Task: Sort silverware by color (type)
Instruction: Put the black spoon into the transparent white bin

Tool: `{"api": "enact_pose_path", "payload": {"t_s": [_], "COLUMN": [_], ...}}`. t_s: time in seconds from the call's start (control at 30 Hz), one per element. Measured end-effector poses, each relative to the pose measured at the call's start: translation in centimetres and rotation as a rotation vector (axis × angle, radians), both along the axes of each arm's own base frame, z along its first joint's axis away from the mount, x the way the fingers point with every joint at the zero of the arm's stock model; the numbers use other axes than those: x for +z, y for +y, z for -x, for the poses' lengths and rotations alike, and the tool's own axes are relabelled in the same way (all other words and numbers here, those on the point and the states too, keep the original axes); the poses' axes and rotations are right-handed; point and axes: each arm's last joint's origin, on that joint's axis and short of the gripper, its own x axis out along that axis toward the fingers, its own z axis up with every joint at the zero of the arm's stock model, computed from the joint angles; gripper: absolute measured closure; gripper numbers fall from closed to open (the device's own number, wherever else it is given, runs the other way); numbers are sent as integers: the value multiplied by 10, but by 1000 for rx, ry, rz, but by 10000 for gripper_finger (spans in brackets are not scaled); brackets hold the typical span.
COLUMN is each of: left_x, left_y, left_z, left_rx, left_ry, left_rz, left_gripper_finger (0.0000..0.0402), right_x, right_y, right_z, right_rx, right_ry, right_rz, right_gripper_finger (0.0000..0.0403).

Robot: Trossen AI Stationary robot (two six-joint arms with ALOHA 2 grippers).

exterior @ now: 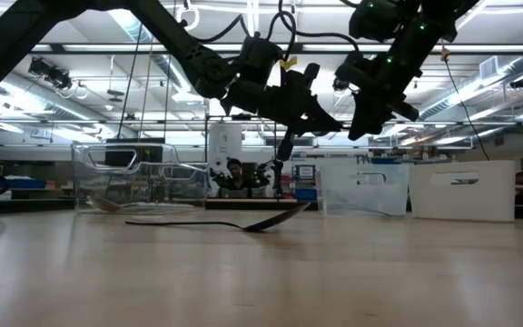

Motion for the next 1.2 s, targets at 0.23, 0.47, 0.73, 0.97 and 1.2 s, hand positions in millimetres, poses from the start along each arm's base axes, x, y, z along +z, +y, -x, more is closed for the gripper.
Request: {"api": "enact_pose_path", "payload": {"t_s": [0.23,0.47,0.73,0.97,1.2], "left_x": [0,-3,-4,11,10], "left_y": [-10,-13,-21,-29,-42], "left_z": [-3,-4,10,20,19], "left_rx": [33,242,348,362,416], "left_ry": [1,6,168,221,242], "left_rz": [43,226,502,651,728], "left_gripper_finger": [295,240,254,276,310], "right_x": [-1,-3,-6,-36,-55], "right_y": [-7,-11,-11,-13,-21], "right_z": [4,8,11,10,6], "right_rx": [-52,-104,-133,-128,-147], "right_ry": [7,31,66,100,171], "right_rz": [-12,-22,-22,-64,-92], "right_gripper_finger": [393,391,390,390,390]}}
